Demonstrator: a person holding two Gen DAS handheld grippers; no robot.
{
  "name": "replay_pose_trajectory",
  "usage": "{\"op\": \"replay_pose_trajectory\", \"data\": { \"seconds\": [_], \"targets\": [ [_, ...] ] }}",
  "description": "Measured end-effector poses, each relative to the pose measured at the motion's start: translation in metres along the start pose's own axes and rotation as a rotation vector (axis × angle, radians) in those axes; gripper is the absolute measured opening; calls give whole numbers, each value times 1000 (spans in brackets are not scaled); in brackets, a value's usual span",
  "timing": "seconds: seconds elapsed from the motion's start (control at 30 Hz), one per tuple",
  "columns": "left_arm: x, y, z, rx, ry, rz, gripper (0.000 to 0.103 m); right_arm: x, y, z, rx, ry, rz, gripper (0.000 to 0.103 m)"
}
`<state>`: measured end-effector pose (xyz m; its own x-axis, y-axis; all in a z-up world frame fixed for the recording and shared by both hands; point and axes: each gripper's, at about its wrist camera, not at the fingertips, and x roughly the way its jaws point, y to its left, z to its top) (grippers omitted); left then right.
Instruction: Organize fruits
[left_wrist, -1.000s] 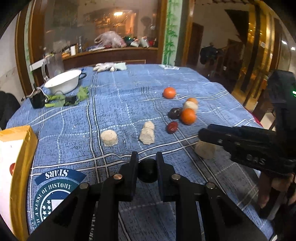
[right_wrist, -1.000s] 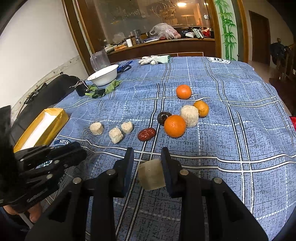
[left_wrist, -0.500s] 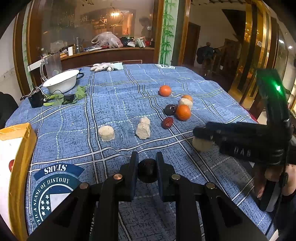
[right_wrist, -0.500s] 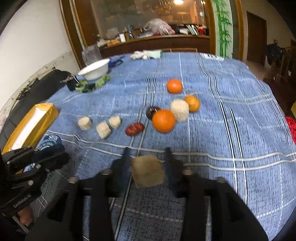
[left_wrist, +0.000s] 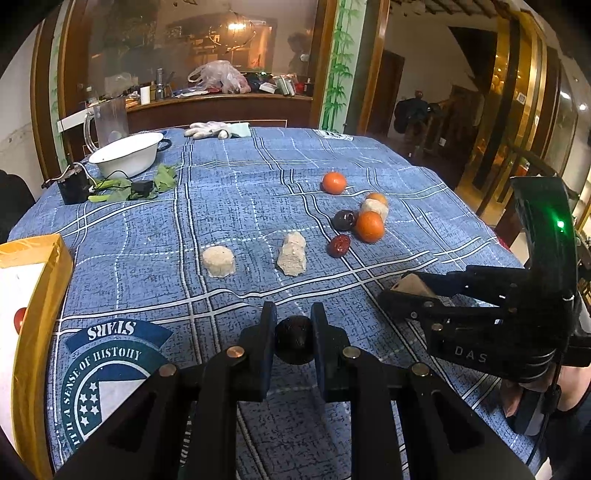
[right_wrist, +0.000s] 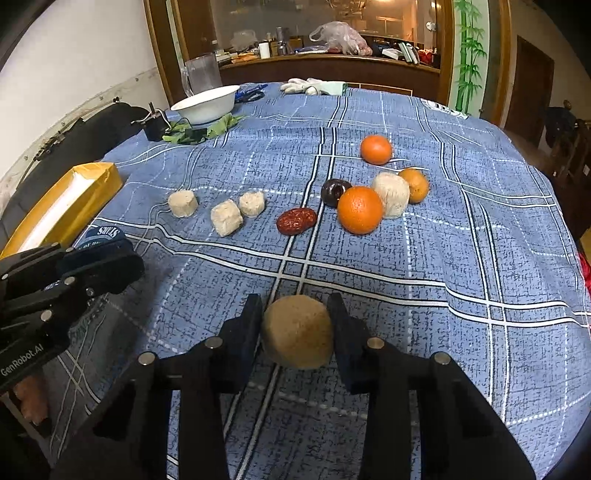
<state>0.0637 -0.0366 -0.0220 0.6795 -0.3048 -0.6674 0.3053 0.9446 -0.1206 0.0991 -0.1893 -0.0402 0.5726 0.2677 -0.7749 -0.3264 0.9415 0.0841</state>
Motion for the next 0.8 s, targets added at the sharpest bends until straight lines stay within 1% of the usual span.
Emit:
{"op": "replay_pose_trajectory", "data": {
  "seconds": [0.17,0.47,0.63,0.8],
  "targets": [
    [-12,4,0,-15,-24,6,17,-11,7,-2,2,-23,13,38],
    [-50,18,-2,-55,-87,19,17,-42,36,5,-34,-84,22,38],
    [-65,32,-6,-103,-85,78,17,-56,55,10,-63,-111,47,38],
    [-84,49,-11,-155,-92,141,17,-62,80,15,-100,-129,81,38]
  ]
}}
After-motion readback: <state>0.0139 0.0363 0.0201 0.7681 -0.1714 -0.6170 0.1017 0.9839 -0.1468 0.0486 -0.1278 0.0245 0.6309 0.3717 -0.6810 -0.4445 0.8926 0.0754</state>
